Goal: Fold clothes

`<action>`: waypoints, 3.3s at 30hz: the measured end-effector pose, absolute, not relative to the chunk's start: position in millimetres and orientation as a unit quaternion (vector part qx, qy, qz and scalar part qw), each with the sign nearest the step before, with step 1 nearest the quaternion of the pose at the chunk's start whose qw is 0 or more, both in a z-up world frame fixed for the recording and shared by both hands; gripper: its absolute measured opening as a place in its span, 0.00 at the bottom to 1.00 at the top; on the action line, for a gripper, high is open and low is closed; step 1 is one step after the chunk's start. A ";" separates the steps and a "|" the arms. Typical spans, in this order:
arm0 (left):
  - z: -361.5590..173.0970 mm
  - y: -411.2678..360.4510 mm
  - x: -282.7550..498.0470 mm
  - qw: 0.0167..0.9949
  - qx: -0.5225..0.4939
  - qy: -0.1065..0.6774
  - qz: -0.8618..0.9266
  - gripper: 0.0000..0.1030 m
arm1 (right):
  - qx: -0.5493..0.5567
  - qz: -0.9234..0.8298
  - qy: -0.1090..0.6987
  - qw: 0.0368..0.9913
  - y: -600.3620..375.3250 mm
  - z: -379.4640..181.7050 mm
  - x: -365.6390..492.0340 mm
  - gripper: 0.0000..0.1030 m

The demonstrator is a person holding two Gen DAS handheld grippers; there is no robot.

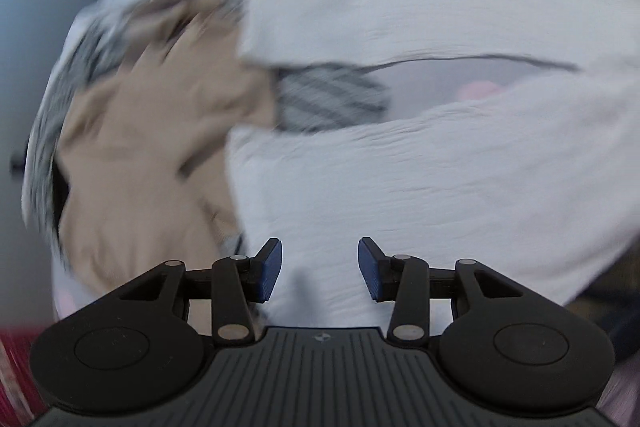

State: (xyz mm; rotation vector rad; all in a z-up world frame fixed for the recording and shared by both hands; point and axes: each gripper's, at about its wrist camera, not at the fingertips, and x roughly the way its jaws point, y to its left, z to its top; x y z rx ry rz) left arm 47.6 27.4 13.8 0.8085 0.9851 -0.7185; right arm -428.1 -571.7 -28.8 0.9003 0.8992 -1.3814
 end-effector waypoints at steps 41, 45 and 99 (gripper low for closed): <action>-92.8 -6.1 -96.3 0.424 0.703 0.281 -0.496 0.27 | -0.258 -0.064 0.657 0.706 -418.2 -52.3 -371.3 0.42; -95.4 -6.9 -94.7 0.431 0.709 0.289 -0.477 0.03 | -0.274 -0.038 0.675 0.684 -413.7 -62.6 -378.5 0.41; 41.9 -189.5 162.4 0.739 0.505 0.317 -0.314 0.00 | -0.242 -0.217 0.552 0.768 -545.8 24.3 -209.6 0.04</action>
